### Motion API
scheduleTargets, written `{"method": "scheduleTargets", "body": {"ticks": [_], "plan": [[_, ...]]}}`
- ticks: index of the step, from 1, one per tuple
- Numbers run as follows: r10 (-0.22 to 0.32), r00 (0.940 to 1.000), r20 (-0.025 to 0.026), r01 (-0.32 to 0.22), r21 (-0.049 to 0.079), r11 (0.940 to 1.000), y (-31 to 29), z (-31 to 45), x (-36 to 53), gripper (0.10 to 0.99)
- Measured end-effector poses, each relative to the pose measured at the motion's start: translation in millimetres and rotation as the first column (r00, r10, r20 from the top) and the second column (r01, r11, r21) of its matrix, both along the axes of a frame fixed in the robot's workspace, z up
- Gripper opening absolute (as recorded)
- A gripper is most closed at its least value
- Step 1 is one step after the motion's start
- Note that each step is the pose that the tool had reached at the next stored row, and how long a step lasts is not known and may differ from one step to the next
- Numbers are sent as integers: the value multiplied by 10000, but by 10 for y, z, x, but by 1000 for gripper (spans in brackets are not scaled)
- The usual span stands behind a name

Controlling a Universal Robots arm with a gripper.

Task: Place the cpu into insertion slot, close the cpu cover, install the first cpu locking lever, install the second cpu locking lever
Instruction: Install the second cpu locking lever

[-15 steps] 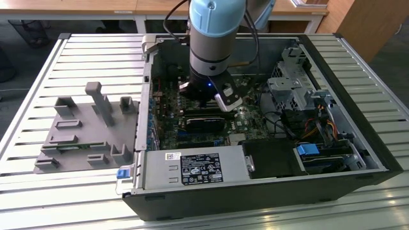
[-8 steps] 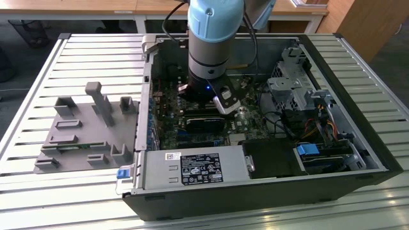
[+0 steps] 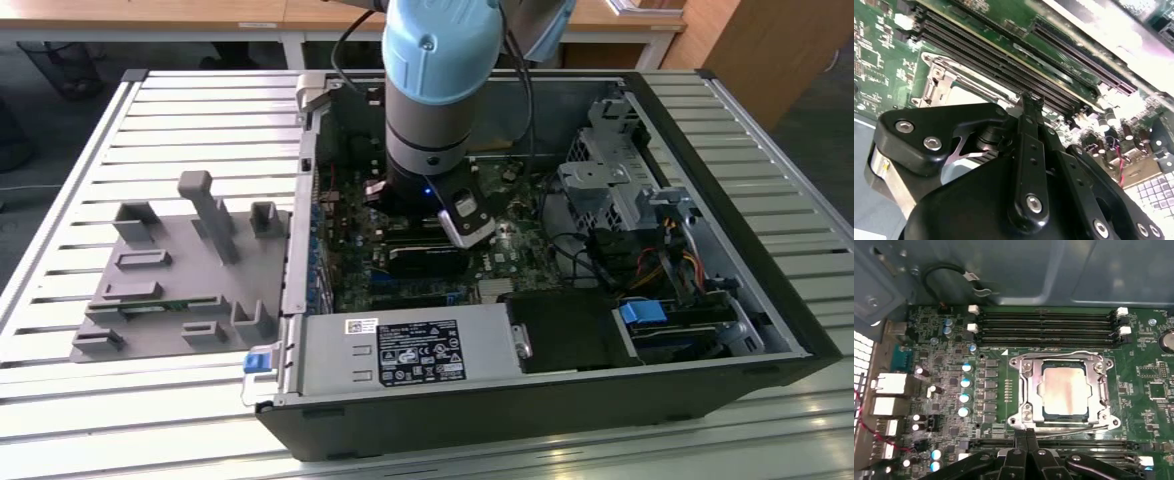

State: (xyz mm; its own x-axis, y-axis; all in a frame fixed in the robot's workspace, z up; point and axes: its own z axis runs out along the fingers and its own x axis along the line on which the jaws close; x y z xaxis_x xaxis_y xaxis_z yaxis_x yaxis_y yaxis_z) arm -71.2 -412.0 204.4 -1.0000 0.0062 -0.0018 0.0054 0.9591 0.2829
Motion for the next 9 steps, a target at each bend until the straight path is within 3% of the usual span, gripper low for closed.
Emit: {"method": "scheduleTargets", "body": {"ticks": [9], "plan": [[0, 10000, 1, 0, 286, 9996, -7, -48, -20, 106]]}}
